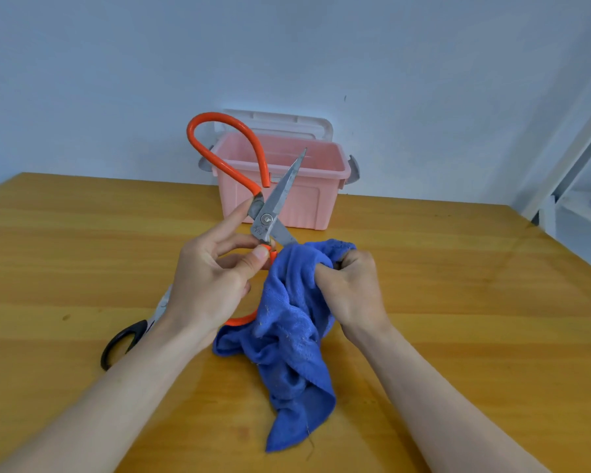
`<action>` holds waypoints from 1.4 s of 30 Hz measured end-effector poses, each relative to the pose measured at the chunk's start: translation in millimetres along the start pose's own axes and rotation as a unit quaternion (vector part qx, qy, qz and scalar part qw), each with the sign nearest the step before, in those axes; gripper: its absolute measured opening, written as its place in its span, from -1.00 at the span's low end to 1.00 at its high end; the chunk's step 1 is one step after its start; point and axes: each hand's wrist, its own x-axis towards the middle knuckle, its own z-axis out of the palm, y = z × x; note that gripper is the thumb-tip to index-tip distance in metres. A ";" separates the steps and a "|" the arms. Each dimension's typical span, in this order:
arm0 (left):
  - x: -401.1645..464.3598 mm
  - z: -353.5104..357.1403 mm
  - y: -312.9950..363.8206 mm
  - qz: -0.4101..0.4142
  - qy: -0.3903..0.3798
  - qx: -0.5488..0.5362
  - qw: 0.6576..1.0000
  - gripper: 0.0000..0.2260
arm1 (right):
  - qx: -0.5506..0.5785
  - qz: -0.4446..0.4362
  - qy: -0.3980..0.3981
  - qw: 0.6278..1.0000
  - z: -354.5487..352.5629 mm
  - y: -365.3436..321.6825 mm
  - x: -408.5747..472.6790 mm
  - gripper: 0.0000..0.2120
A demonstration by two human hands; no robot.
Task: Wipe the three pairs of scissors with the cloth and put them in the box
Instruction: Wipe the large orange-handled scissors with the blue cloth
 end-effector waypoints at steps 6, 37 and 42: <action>3.0 -4.2 3.3 -0.015 0.005 -0.009 1.000 -0.50 | -0.026 -0.025 -0.042 0.998 -0.5 -4.9 -1.7 -0.72; 11.6 -10.2 -7.1 -0.024 -0.001 0.020 1.000 -0.48 | -0.059 -0.015 -0.066 0.996 2.0 -10.2 -5.3 -0.71; 10.1 -9.2 -7.9 -0.026 -0.005 0.011 1.000 -0.47 | -0.099 -0.039 -0.023 0.994 9.8 -4.3 -6.7 -0.76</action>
